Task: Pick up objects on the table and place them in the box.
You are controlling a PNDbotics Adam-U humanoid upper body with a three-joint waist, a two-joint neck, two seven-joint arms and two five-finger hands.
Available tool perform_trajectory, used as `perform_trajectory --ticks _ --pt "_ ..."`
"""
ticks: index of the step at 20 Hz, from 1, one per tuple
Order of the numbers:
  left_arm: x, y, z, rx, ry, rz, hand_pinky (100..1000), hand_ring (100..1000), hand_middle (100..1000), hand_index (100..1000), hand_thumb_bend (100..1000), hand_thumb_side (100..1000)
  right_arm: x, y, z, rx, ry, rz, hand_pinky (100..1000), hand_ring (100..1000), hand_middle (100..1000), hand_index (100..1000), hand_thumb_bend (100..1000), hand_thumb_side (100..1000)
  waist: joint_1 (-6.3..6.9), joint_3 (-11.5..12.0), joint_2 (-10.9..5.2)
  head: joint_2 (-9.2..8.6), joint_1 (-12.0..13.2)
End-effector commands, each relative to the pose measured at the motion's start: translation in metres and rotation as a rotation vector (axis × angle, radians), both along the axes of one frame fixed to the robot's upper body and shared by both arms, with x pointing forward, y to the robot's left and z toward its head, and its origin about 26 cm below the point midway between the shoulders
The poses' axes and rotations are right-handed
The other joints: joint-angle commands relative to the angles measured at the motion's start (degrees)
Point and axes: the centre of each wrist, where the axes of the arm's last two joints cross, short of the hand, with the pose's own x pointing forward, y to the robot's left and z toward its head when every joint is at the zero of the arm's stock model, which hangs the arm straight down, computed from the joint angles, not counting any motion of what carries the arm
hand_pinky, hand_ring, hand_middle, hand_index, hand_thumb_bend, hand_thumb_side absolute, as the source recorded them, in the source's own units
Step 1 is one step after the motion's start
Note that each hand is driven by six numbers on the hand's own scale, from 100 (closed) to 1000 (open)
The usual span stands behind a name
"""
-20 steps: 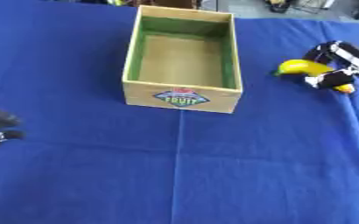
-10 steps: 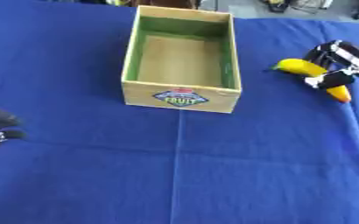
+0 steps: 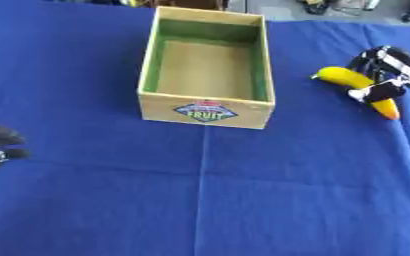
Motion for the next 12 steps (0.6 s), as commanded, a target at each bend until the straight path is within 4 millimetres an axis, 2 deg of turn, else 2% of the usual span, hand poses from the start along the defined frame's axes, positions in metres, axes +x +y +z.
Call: perform_trajectory --ticks 1,12 --pt "0.000 0.002 0.008 0.004 -0.030 0.002 656 709 619 704 248 1000 -0.005 -0.010 0.024 -0.040 -0.052 -0.011 315 266 323 422 175 100 0.22 -0.29 -1.26 -0.02 -0.03" --pt "0.000 0.003 0.008 0.003 -0.023 0.007 656 708 620 704 255 1000 -0.004 0.013 0.068 -0.067 -0.187 0.099 306 261 317 416 174 100 -0.17 -1.10 -2.03 0.09 0.11"
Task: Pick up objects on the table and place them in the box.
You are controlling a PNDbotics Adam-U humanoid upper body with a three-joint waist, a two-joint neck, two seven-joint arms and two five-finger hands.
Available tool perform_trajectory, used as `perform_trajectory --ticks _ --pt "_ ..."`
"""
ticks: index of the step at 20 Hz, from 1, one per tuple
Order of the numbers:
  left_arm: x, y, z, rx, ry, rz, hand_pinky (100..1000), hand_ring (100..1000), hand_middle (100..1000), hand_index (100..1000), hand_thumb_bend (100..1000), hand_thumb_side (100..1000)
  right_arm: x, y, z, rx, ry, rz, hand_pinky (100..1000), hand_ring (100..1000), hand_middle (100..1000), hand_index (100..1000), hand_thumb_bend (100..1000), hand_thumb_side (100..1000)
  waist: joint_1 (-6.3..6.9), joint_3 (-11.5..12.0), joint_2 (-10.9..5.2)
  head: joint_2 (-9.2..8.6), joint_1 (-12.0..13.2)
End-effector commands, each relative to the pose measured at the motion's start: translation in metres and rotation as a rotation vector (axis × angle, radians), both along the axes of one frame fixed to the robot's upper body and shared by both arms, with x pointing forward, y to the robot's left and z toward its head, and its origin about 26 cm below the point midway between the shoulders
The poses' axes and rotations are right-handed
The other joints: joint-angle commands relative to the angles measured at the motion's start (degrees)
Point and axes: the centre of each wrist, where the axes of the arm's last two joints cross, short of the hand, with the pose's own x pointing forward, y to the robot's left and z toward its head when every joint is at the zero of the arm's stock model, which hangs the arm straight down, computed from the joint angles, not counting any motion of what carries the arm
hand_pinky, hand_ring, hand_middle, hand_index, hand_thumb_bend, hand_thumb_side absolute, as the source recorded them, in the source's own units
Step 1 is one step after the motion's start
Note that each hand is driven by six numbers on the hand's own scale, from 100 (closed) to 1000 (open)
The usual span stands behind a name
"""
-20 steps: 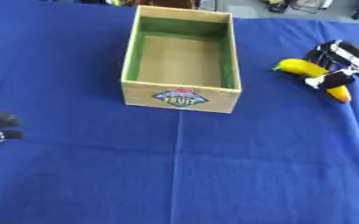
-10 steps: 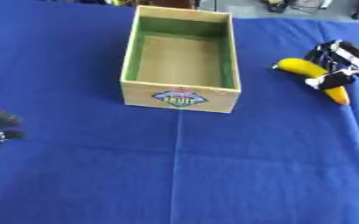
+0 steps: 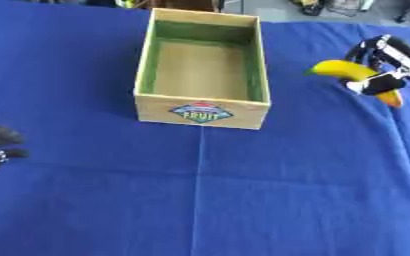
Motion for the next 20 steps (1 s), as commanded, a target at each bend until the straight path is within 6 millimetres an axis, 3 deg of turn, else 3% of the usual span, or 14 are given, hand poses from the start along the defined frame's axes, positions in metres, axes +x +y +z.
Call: perform_trajectory --ticks 1,12,20 --pt "0.000 0.004 0.008 0.004 -0.024 0.006 656 708 620 704 255 1000 -0.004 0.000 0.040 -0.047 -0.084 0.029 306 261 316 415 174 100 0.03 -0.15 -1.53 0.06 0.08" --pt "-0.001 0.005 0.005 0.004 -0.012 0.007 656 706 619 704 256 1000 0.010 0.053 0.088 -0.078 -0.189 0.205 304 259 313 411 163 100 0.00 0.22 -2.52 0.03 -0.60" --pt "-0.002 0.002 0.002 0.002 -0.006 -0.007 656 705 619 703 252 1000 0.040 0.107 0.090 -0.088 -0.143 0.347 306 261 313 412 156 100 0.25 2.33 -2.94 -0.22 -2.42"
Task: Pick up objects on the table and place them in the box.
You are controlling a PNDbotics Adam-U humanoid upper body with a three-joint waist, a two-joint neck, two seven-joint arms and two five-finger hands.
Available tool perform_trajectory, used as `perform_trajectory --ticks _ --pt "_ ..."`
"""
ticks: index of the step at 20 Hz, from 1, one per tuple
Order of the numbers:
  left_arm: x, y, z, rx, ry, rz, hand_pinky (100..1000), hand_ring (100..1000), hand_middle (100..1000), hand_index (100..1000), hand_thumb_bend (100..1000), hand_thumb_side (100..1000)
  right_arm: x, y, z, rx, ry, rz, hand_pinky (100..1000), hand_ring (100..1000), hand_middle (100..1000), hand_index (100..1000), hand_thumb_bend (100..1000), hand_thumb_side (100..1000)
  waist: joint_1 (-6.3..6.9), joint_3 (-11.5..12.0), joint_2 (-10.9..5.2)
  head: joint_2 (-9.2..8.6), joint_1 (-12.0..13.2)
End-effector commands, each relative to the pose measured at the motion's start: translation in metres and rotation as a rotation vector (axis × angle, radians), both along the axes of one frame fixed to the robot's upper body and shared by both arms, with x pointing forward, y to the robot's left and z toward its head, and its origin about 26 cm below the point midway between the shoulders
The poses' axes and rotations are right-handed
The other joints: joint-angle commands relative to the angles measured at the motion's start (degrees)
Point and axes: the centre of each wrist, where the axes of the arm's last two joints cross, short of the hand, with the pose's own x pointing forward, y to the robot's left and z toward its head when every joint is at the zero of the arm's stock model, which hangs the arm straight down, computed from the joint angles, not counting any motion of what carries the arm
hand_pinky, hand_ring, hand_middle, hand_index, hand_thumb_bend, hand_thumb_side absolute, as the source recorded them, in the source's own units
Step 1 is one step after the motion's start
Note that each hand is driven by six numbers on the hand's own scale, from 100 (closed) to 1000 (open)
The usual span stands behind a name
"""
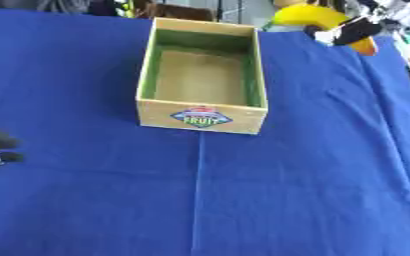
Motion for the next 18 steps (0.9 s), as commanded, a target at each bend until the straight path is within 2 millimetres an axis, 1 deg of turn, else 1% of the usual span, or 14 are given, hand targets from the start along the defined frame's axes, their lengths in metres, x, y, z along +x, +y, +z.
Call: perform_trajectory --ticks 1,5,10,15,18 --pt "0.000 0.001 0.005 0.009 -0.016 -0.010 655 705 619 703 252 1000 0.009 0.015 0.006 -0.028 0.008 0.036 306 261 313 412 155 100 0.40 0.50 -1.33 -0.29 -1.01" --pt "0.000 -0.002 0.004 0.008 -0.016 -0.024 656 705 619 703 251 1000 0.023 0.041 -0.005 -0.053 0.054 0.100 309 264 316 414 154 100 0.53 2.01 -1.20 -0.57 -2.13" --pt "0.001 -0.006 0.004 0.003 -0.018 -0.042 655 705 618 703 249 1000 0.034 0.071 -0.019 -0.104 0.094 0.155 324 276 322 421 149 110 0.78 3.92 -0.95 -0.85 -3.48" --pt "0.001 -0.009 0.004 -0.003 -0.019 -0.053 656 705 618 703 251 1000 0.041 0.096 -0.036 -0.125 0.136 0.217 352 297 338 437 143 134 0.95 4.63 -0.71 -0.87 -4.26" --pt "0.001 -0.009 0.004 -0.005 -0.019 -0.052 656 704 618 703 251 1000 0.043 0.105 -0.049 -0.144 0.174 0.242 382 327 358 453 150 159 1.04 4.64 -0.61 -0.98 -4.35"
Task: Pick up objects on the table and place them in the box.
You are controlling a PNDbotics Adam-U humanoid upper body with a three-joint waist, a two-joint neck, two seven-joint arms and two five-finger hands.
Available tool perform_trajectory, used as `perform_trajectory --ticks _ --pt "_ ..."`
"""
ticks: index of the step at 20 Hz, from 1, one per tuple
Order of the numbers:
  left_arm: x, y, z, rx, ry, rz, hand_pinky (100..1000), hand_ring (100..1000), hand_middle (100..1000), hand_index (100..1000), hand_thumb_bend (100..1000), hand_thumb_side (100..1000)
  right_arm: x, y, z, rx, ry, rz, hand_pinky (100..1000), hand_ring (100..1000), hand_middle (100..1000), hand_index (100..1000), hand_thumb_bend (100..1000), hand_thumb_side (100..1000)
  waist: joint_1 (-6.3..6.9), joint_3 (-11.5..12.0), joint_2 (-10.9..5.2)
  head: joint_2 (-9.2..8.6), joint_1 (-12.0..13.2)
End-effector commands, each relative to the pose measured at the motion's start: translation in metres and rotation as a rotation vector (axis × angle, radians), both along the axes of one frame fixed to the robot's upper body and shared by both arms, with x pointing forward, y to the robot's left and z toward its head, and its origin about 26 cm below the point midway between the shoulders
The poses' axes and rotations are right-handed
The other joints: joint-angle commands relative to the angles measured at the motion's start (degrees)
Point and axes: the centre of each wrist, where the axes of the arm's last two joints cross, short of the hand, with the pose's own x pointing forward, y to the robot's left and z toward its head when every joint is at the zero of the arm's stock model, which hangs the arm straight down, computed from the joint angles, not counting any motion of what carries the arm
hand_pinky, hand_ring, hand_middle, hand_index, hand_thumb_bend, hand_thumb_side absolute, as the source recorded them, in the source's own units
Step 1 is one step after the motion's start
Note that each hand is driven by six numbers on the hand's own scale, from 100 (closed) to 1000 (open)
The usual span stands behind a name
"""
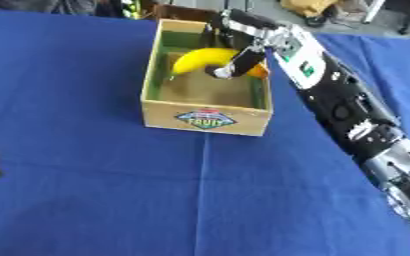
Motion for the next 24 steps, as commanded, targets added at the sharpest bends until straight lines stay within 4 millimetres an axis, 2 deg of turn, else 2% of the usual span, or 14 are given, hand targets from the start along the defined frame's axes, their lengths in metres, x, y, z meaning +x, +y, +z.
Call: perform_trajectory --ticks 1,3,5,6,7,8,9,11,12,18,19,20,24 --pt "0.001 -0.002 0.006 0.001 -0.021 -0.011 656 704 618 703 251 1000 0.002 0.006 0.004 -0.035 -0.003 0.018 425 361 395 490 181 188 0.55 -0.12 -0.93 -0.46 -0.17" --pt "0.001 -0.002 0.006 -0.001 -0.021 -0.011 656 704 618 703 252 1000 0.002 0.007 -0.001 -0.045 0.007 0.027 516 460 488 615 265 260 0.62 -0.40 -0.91 -0.45 -0.05" --pt "0.001 -0.002 0.005 -0.001 -0.020 -0.011 656 704 618 703 252 1000 0.002 0.007 -0.006 -0.058 0.016 0.031 549 504 534 671 287 281 0.65 -0.76 -0.92 -0.39 0.04" --pt "0.001 -0.002 0.005 -0.001 -0.020 -0.009 656 704 618 703 253 1000 0.002 0.007 -0.007 -0.063 0.020 0.032 597 560 595 716 323 313 0.68 -0.97 -0.93 -0.37 0.11" --pt "0.001 -0.001 0.005 0.000 -0.019 -0.008 656 704 618 703 253 1000 0.001 0.006 -0.008 -0.066 0.022 0.033 636 607 640 743 373 334 0.70 -1.19 -0.94 -0.35 0.17" --pt "0.001 -0.001 0.005 -0.001 -0.018 -0.008 656 704 618 703 253 1000 0.001 0.006 -0.009 -0.068 0.024 0.034 636 607 641 743 359 346 0.74 -1.44 -0.96 -0.32 0.22" --pt "0.001 -0.001 0.005 0.000 -0.017 -0.007 656 704 618 703 254 1000 0.001 0.005 -0.010 -0.070 0.026 0.037 690 669 706 778 428 407 0.78 -1.70 -0.99 -0.30 0.26" --pt "0.001 -0.001 0.005 0.001 -0.016 -0.007 656 704 618 703 254 1000 0.000 0.005 -0.010 -0.073 0.028 0.044 700 683 720 784 440 418 0.83 -2.10 -1.05 -0.27 0.28" --pt "0.001 -0.001 0.005 0.001 -0.016 -0.006 656 704 618 703 255 1000 0.000 0.005 -0.009 -0.071 0.025 0.047 730 717 754 801 475 448 0.85 -2.31 -1.09 -0.26 0.30" --pt "0.000 0.001 0.004 0.002 -0.013 0.002 656 704 618 703 257 1000 -0.008 0.004 0.012 0.039 -0.071 0.062 720 693 733 795 446 464 0.93 -3.72 -1.52 -0.12 0.82" --pt "0.000 0.001 0.003 0.002 -0.011 0.004 656 704 619 703 258 1000 -0.010 0.003 0.018 0.078 -0.094 0.061 704 670 719 787 329 597 0.91 -4.07 -1.63 -0.06 1.04" --pt "0.000 0.002 0.003 0.002 -0.009 0.007 656 704 619 703 259 1000 -0.013 0.001 0.025 0.127 -0.119 0.058 699 663 708 785 395 453 0.88 -4.44 -1.74 -0.01 1.29" --pt "-0.001 0.005 0.001 0.000 -0.001 0.027 656 703 619 703 264 1000 -0.032 -0.008 0.048 0.332 -0.184 0.050 679 635 686 778 319 472 0.81 -6.34 -2.14 0.38 2.54"
